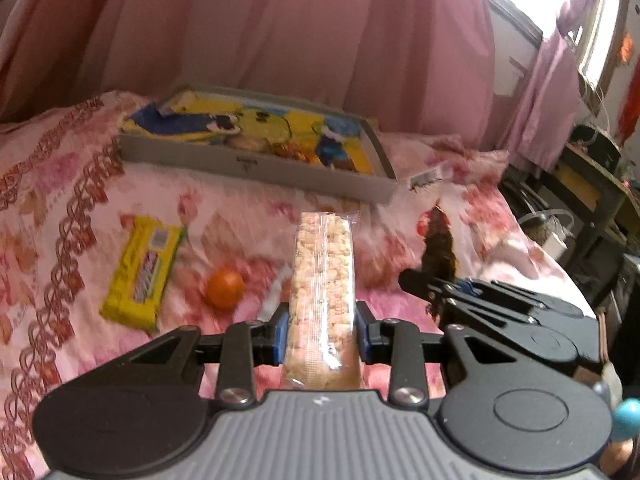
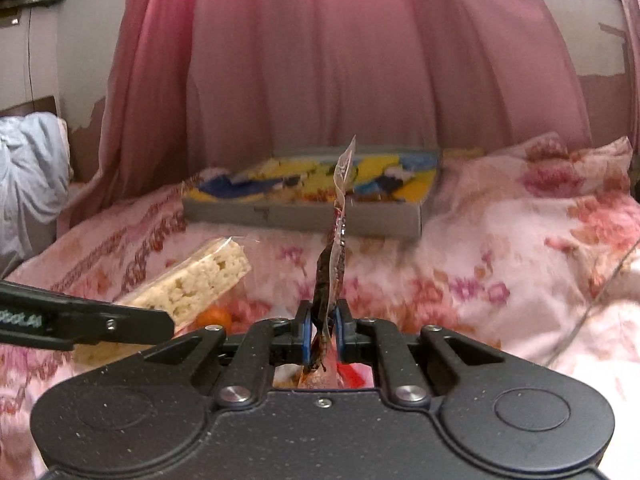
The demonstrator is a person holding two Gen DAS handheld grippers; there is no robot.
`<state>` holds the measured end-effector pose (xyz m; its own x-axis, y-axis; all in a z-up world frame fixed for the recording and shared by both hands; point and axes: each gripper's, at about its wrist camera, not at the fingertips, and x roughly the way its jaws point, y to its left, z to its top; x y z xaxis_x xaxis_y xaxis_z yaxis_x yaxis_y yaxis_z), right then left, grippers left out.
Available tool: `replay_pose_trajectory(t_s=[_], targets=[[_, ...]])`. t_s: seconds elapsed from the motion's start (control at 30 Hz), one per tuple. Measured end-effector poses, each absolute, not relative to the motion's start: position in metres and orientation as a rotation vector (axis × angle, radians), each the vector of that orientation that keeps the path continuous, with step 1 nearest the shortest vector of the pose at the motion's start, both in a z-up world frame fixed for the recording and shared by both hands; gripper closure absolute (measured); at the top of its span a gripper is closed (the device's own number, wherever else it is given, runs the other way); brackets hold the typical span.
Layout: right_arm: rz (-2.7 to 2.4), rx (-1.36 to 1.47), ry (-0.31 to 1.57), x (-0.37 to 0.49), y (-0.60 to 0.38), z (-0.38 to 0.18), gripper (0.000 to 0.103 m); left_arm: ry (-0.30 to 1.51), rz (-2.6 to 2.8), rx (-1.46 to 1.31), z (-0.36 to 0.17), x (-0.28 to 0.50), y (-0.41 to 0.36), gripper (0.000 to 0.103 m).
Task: Organize snacks
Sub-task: 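Lift both held snacks and carry them over the grey tray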
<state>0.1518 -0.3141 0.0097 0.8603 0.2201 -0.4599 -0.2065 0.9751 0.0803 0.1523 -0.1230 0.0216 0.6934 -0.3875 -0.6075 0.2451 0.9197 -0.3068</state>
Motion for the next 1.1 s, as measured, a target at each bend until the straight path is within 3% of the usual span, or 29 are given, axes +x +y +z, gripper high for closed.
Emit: replay_pose_trajectory(t_s=[0.67, 1.1], targets=[[0.12, 0.118, 0.308, 0.252, -0.316, 0.027, 0.091, 0.557, -0.243, -0.261, 0.055, 0.275, -0.142, 0.068], [0.038, 0.049, 0.275, 0.297, -0.321, 0.02, 0.091, 0.53, -0.153, -0.311, 0.043, 0.349, -0.158, 0.068]])
